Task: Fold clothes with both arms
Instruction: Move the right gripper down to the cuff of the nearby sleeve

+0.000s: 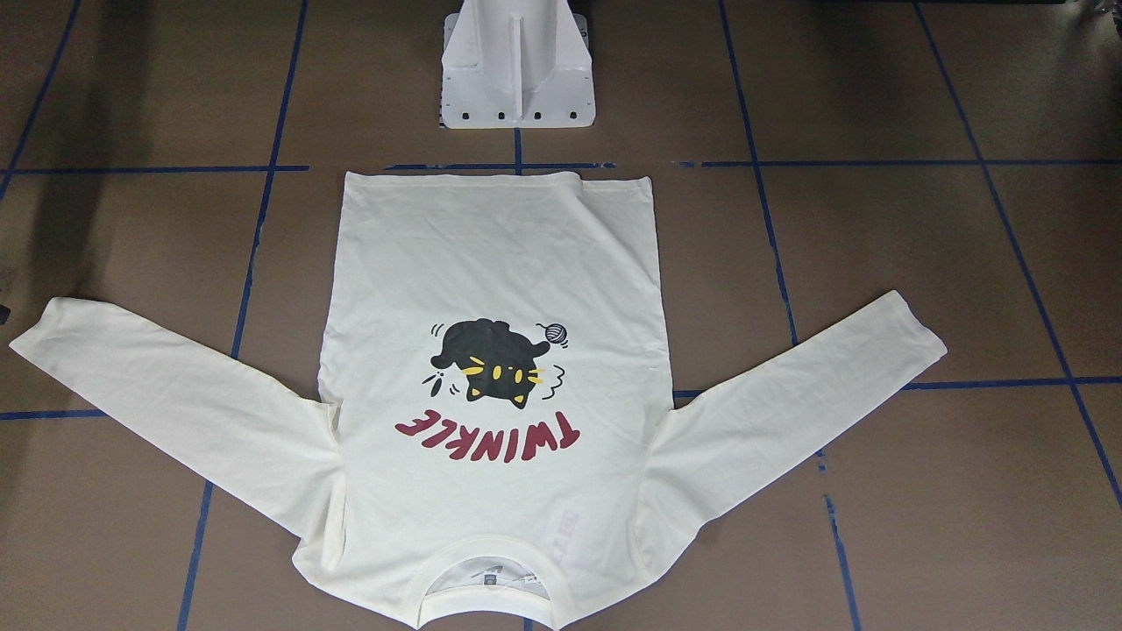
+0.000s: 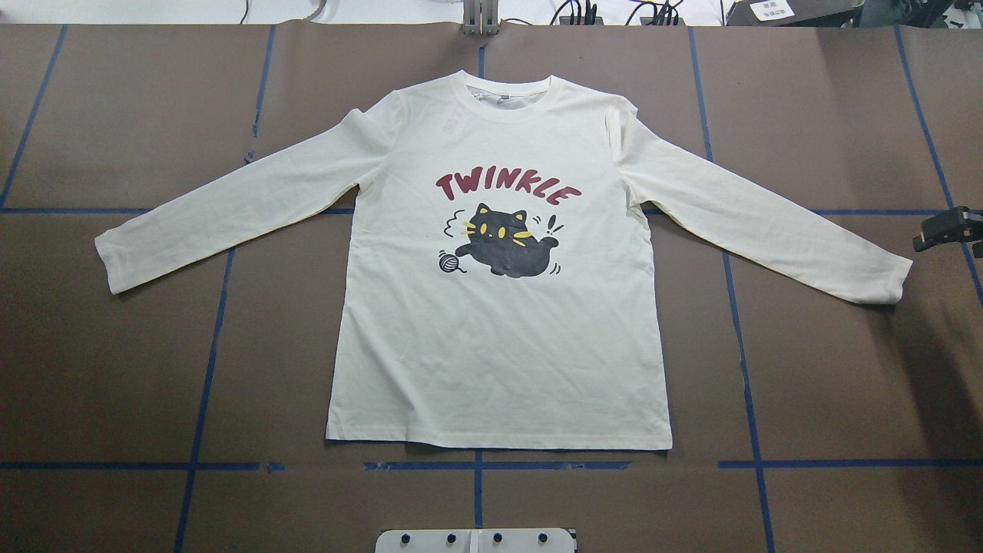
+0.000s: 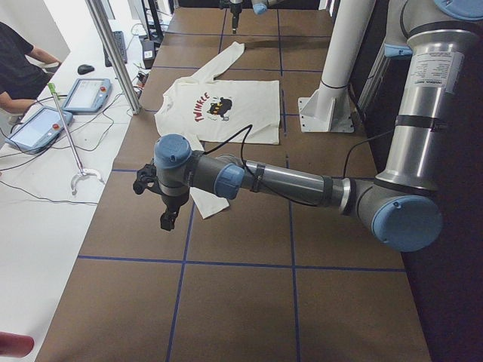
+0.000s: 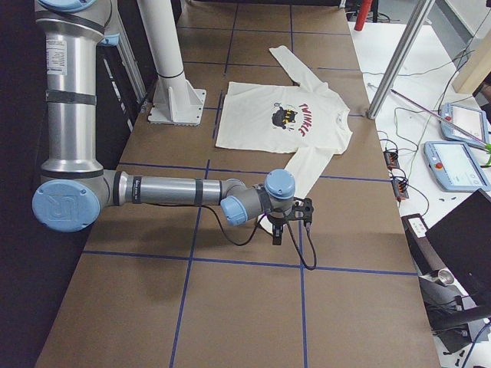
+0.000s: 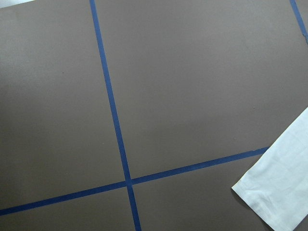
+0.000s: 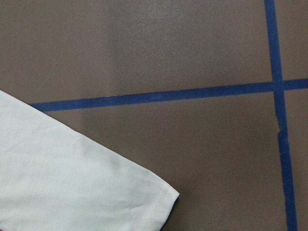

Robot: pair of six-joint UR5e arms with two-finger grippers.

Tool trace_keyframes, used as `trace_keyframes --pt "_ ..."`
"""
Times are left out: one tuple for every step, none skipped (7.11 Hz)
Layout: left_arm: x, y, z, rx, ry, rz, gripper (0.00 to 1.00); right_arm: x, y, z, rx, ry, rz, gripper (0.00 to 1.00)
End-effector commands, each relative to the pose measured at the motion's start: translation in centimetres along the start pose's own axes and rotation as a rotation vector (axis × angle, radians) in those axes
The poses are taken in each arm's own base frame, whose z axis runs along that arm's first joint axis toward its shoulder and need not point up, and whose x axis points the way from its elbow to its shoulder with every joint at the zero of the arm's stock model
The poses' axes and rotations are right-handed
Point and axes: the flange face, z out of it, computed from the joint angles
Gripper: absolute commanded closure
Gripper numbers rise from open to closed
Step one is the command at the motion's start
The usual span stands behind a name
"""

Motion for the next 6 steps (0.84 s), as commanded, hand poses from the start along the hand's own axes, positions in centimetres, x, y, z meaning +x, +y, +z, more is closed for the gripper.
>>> trace_keyframes --pt "0.1 0.2 0.0 0.000 0.003 0.003 0.00 -1.0 1.2 2.4 -0.047 0.013 -0.018 0.00" --pt "0.0 0.5 0.2 -0.002 0.025 0.004 0.00 -0.7 1.6 3.6 -0.070 0.023 -0.025 0.00" --pt "0.2 0.7 0.2 0.004 0.050 0.008 0.00 -1.1 1.8 4.9 -0.093 0.030 -0.029 0.00" --pt "0.3 0.6 0.1 0.006 0.051 0.005 0.00 -1.4 1.3 5.5 -0.099 0.033 -0.032 0.00" --pt "0.3 0.6 0.1 0.006 0.051 0.006 0.00 -2.0 1.0 6.3 -0.109 0.037 -0.039 0.00" --pt "0.3 0.6 0.1 0.007 0.051 0.006 0.00 -2.4 0.6 6.6 -0.111 0.036 -0.043 0.00"
